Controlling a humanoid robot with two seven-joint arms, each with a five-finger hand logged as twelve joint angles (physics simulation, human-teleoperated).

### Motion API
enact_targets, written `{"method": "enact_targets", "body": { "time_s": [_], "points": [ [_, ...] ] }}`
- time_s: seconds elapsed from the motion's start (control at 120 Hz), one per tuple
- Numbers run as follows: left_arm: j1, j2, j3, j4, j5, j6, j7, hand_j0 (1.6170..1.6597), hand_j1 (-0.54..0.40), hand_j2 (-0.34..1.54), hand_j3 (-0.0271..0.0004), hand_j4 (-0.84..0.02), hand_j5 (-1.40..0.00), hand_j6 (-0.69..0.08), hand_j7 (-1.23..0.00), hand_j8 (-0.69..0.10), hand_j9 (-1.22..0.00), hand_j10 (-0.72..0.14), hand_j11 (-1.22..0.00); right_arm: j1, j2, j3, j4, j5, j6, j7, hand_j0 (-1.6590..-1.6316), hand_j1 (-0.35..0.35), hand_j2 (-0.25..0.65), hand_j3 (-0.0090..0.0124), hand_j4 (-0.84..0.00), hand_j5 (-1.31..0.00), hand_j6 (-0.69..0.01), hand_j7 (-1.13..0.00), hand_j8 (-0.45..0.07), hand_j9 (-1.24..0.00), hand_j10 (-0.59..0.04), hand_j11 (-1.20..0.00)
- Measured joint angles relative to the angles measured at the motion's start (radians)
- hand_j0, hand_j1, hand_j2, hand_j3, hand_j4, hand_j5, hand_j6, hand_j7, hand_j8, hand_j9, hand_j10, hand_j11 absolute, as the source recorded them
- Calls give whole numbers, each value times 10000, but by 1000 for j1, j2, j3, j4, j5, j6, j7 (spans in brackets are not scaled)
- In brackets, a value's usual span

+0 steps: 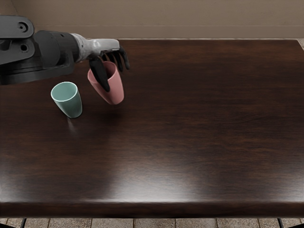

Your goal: Pick up cup and place in cup with left hand

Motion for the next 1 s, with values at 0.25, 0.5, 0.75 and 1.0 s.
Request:
{"method": "enact_targets", "body": {
  "time_s": [0.25, 0.5, 0.75, 1.0],
  "points": [
    [-35, 69, -24, 0, -8, -124, 48, 16555, -1273, 1232, 0, -4967, -6666, -4966, -6663, -3761, -6655, -3388, -6648, 0, 0, 0, 0, 0, 0, 0, -16581, -3352, -25, 0, -112, -148, -111, -149, -112, -149, -113, -149],
    [-21, 113, -4, 34, 0, -160, 79, 16556, -1156, 1144, 0, -4861, -6818, -4862, -6809, -3897, -6654, -3503, -6616, 0, 0, 0, 0, 0, 0, 0, -16581, -3352, -24, 0, -112, -148, -110, -149, -111, -149, -112, -149],
    [-14, 120, 25, 98, 29, -153, 81, 16565, -1509, 1751, 0, -4827, -6896, -4823, -6893, -3692, -6715, -3368, -6635, 0, 0, 0, 0, 0, 0, 0, -16581, -3352, -24, 0, -112, -148, -110, -149, -111, -149, -112, -149],
    [-15, 127, 36, 122, 48, -148, 81, 16579, -1921, 2715, 0, -4955, -6764, -4953, -6762, -4095, -6648, -3549, -6610, 0, 0, 0, 0, 0, 0, 0, -16581, -3352, -24, 0, -112, -148, -110, -149, -112, -149, -112, -149]
  ]
}}
